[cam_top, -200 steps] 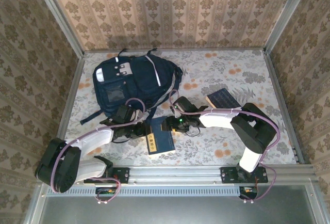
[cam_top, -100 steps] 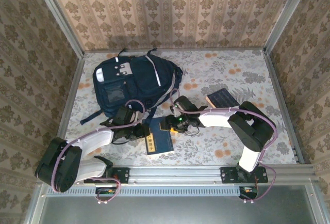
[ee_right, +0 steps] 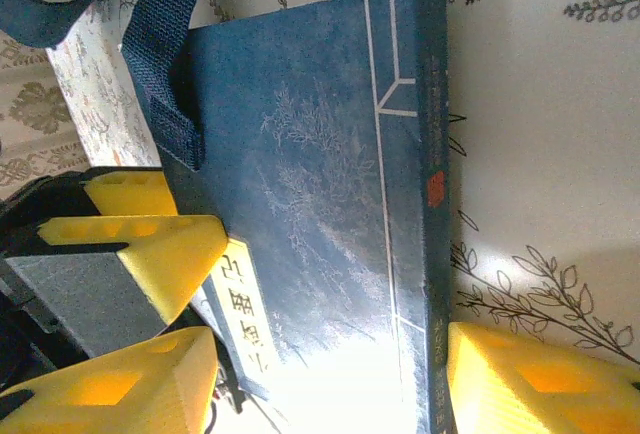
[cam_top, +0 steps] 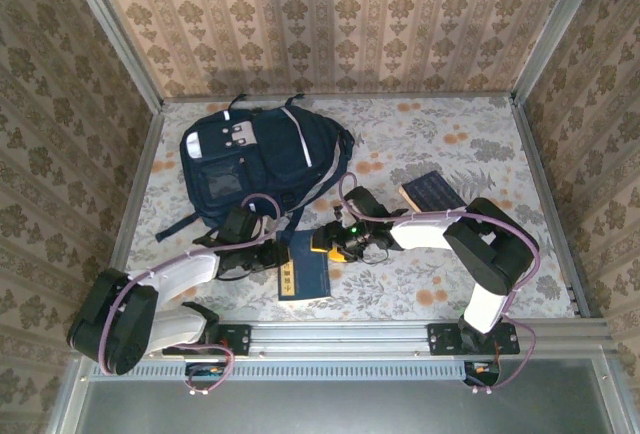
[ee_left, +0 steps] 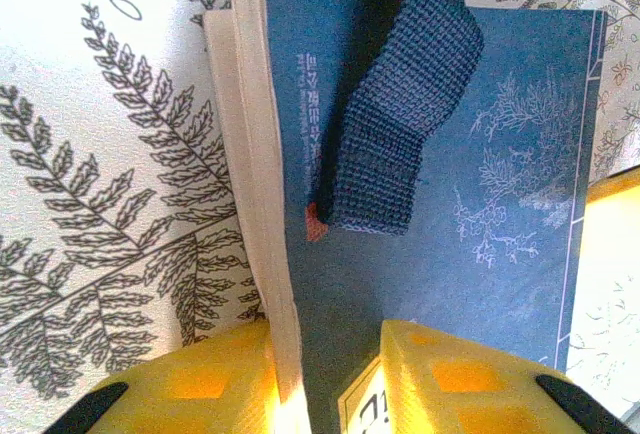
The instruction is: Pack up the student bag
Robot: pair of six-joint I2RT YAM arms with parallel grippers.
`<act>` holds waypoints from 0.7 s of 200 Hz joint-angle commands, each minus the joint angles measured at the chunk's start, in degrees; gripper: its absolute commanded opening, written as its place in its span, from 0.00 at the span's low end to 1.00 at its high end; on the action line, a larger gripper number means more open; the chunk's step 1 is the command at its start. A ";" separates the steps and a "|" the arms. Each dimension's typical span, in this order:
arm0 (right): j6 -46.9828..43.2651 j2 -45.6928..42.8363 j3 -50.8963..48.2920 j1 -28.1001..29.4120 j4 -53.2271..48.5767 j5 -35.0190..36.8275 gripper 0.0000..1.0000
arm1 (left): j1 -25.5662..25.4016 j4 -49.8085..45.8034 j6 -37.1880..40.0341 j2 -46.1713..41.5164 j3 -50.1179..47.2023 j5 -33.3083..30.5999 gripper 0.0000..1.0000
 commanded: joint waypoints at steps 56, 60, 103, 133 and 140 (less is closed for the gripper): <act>7.98 2.63 -1.27 1.18 21.60 -9.81 0.61 | -1.33 1.86 0.07 -0.04 -2.33 2.40 0.31; 8.18 2.63 -1.40 1.08 21.95 -9.87 0.61 | -1.38 1.79 0.11 -0.13 -2.33 2.33 0.31; 8.66 1.50 -2.64 0.48 23.34 -10.52 0.61 | -1.55 2.25 0.03 -0.57 -3.07 1.85 0.30; 9.38 0.20 -4.29 -0.24 24.97 -10.74 0.61 | -1.86 4.30 -1.03 -0.02 -3.48 2.42 0.24; 9.30 -0.03 -4.40 -0.31 25.03 -10.82 0.61 | -2.03 4.62 -1.16 0.04 -3.48 2.54 0.21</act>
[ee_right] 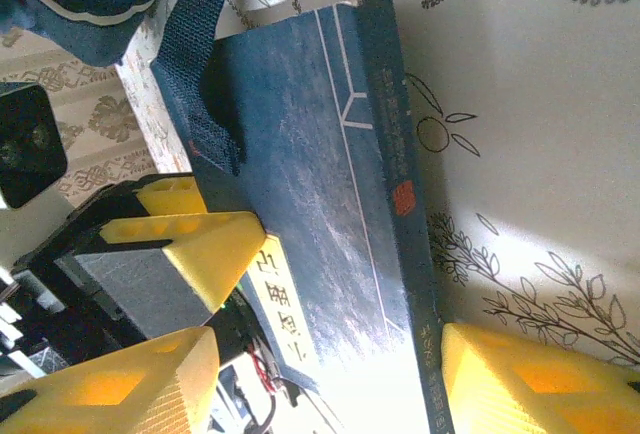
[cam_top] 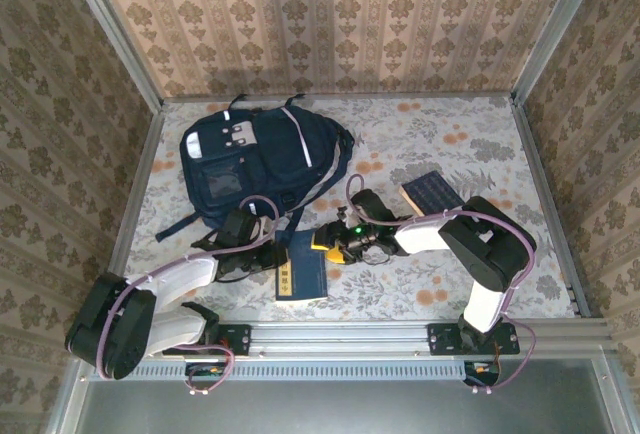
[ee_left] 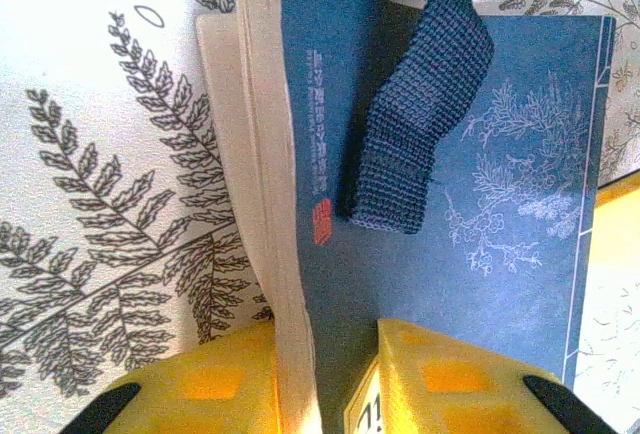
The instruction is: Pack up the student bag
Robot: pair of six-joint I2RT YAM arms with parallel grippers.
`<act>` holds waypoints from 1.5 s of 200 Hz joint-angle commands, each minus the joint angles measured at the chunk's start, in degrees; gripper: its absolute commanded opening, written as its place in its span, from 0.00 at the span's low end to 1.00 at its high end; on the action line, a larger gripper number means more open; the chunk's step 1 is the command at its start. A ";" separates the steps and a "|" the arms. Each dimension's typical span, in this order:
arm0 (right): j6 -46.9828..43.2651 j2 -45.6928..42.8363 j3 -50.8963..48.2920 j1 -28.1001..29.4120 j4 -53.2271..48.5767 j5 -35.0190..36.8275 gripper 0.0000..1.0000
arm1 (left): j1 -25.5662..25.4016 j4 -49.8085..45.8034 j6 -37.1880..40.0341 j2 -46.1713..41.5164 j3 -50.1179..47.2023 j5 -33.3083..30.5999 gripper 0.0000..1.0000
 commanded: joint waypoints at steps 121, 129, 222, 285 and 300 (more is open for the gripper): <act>-10.15 -0.59 3.67 3.29 2.56 -3.45 0.46 | -3.99 5.71 -1.98 4.76 -0.65 4.44 0.07; -11.10 -0.53 3.86 3.21 0.95 -2.63 0.44 | -4.08 5.70 -2.03 4.76 -0.65 4.36 0.06; -18.39 -10.34 0.65 -1.34 -9.71 3.06 0.04 | -3.56 -9.91 0.69 -8.03 4.65 -0.97 0.52; -21.55 -21.39 2.95 -4.08 -9.59 -4.01 0.00 | -1.85 -13.09 3.45 -14.94 13.02 6.79 0.67; -22.14 -25.03 3.94 -4.44 -9.25 -6.36 0.00 | -0.84 -13.06 4.07 -17.03 14.56 8.47 0.72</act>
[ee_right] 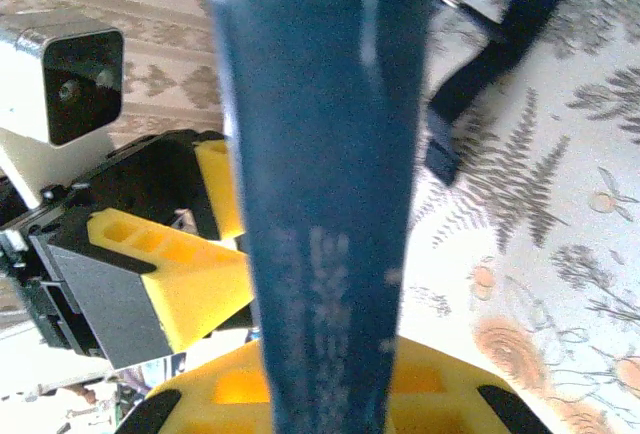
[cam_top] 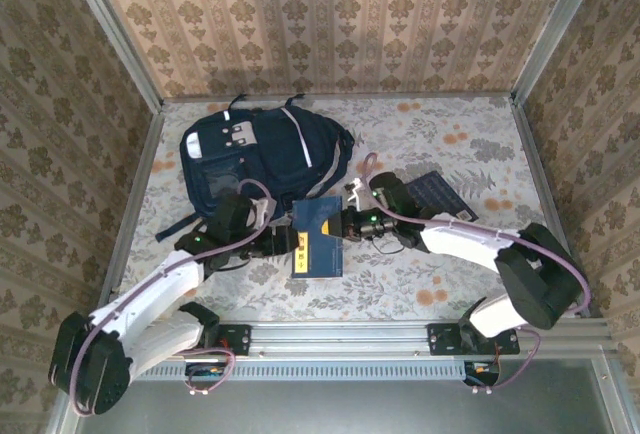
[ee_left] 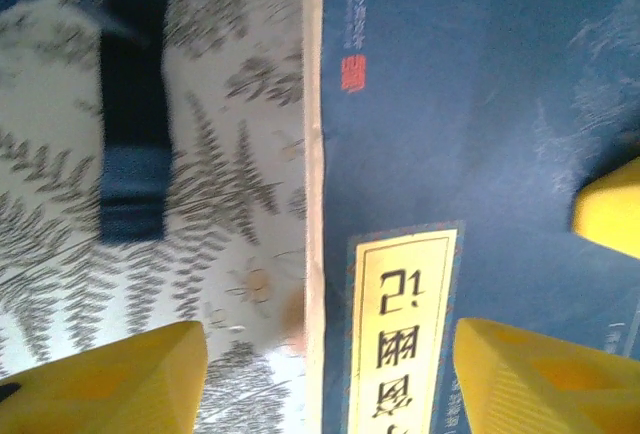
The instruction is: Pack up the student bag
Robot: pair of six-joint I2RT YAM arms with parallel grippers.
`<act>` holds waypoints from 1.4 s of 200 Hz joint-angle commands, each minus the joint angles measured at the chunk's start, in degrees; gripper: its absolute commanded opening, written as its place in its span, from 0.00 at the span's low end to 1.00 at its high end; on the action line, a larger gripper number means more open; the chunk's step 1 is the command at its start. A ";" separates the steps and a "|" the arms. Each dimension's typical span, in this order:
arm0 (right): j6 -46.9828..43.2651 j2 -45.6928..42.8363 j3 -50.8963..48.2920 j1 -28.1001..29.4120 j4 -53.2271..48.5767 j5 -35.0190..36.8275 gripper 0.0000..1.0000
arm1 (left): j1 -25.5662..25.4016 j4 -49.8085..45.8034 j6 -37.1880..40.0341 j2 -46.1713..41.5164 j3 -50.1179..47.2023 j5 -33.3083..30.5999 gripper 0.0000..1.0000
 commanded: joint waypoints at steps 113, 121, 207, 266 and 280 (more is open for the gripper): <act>6.09 -11.35 4.14 -2.85 11.57 -14.33 0.00 | 4.33 17.30 -5.50 -5.68 5.69 27.37 0.77; 6.03 -11.44 4.07 -3.04 11.44 -14.33 0.00 | 4.32 19.46 -6.87 -5.78 5.19 28.21 0.77; 3.10 -12.34 3.11 -6.46 7.64 -15.60 0.00 | 2.41 29.60 -11.02 -7.69 4.42 33.30 0.48; 3.64 -12.56 3.44 -6.65 9.53 -20.92 0.00 | 1.71 31.42 -11.04 -5.16 4.33 34.49 0.26; 3.57 -12.58 3.53 -6.65 9.60 -22.02 0.00 | 1.71 31.93 -11.31 -4.88 4.50 34.84 0.25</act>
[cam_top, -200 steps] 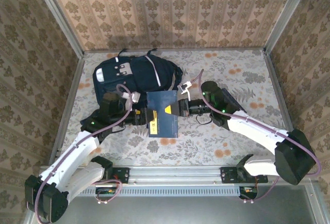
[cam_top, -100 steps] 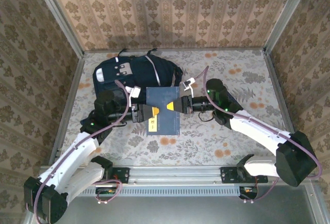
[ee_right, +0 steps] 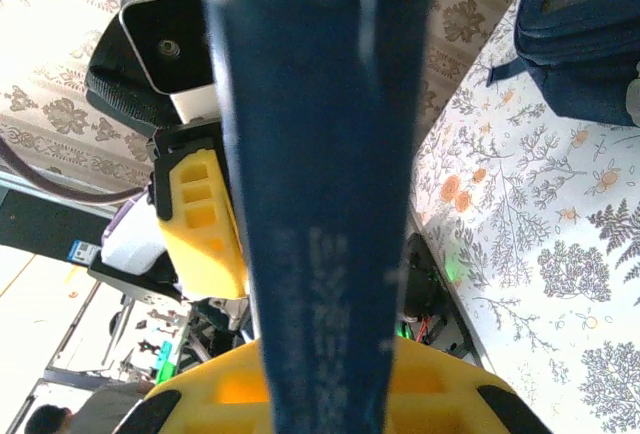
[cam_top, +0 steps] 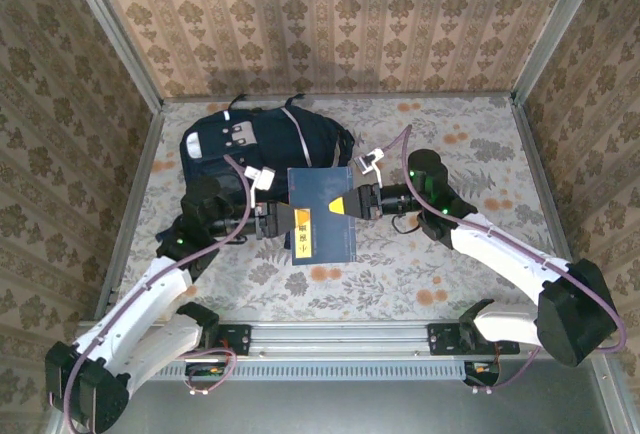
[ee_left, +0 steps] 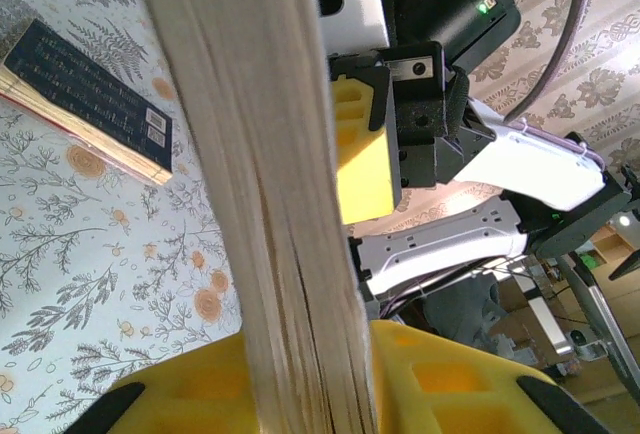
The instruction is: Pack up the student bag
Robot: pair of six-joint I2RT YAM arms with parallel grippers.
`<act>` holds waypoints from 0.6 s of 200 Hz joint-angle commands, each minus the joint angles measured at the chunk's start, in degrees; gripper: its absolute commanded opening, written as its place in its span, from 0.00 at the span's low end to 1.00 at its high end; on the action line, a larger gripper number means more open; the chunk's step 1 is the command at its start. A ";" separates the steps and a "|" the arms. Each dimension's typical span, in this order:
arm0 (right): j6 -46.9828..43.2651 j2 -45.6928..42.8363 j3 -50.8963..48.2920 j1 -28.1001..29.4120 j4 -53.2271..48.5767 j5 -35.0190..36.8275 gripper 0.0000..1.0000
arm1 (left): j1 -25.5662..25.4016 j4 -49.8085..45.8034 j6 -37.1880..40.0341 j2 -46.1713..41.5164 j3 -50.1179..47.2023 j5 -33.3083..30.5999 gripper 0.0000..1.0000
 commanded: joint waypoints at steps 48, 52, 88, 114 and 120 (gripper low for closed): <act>-1.35 -0.89 -0.30 -0.16 1.39 -2.37 0.00 | -1.51 7.41 -1.35 1.66 1.18 4.93 0.05; -1.33 -0.82 -0.37 -0.15 1.33 -2.15 0.00 | -1.59 7.52 -1.41 1.67 1.25 4.87 0.01; -1.15 -1.21 -1.33 -0.24 0.28 2.85 0.22 | -2.32 10.05 -2.61 1.74 0.95 1.57 0.00; 2.35 -2.93 -4.23 -0.24 5.27 8.85 0.46 | -2.50 13.87 -5.10 1.90 -0.98 -5.44 0.00; 3.53 -3.38 -5.23 -0.20 6.95 10.46 0.50 | -2.57 14.19 -5.30 1.93 -1.17 -7.19 0.00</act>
